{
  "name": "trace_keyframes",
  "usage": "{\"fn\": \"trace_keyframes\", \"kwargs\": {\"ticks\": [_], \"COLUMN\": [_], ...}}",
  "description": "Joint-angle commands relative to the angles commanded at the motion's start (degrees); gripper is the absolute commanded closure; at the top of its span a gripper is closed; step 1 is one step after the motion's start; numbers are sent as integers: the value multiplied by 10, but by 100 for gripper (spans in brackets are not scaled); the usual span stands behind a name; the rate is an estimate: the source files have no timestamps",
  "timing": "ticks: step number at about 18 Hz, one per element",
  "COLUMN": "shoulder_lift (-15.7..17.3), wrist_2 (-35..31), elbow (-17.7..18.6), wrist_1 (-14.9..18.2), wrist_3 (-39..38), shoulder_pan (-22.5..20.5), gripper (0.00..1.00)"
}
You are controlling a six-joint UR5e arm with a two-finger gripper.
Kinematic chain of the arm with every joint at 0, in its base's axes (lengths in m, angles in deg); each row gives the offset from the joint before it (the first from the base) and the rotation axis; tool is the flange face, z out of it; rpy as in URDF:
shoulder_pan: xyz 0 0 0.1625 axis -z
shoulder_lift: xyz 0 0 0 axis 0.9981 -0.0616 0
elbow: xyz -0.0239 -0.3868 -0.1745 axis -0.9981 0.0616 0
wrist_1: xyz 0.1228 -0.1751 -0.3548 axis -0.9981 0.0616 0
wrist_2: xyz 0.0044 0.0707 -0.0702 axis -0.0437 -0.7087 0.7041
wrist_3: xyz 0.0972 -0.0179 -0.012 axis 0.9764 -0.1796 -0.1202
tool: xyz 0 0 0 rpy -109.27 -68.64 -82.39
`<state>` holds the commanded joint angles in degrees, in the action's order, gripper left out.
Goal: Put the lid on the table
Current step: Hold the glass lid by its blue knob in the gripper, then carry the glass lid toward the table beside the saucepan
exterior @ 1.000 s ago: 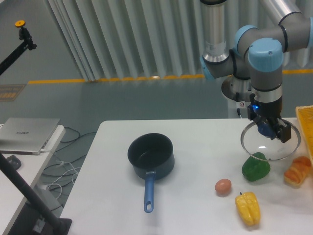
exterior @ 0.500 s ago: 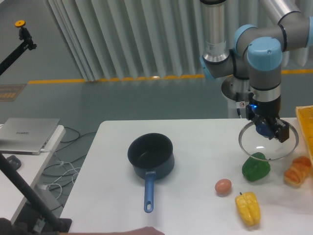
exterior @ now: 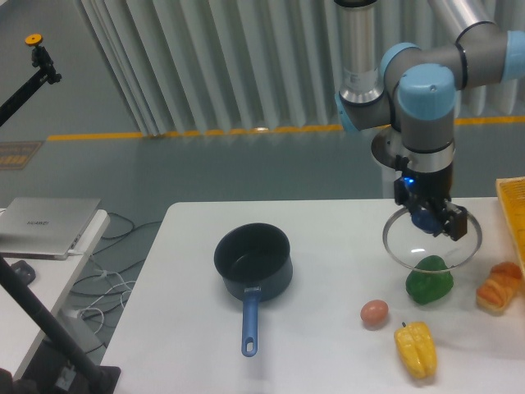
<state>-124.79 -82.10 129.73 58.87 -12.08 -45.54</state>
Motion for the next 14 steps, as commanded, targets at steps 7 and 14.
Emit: {"fn": "trace_keyframes", "kwargs": {"ticks": [7,14], "shoulder_lift": [-25,-19], "wrist_2": [-1,-10], "elbow": [-2,31], "wrist_1": [-29,-32], "wrist_3": [-84,-110], "shoulder_pan": [43,107], "gripper": [84,84]}}
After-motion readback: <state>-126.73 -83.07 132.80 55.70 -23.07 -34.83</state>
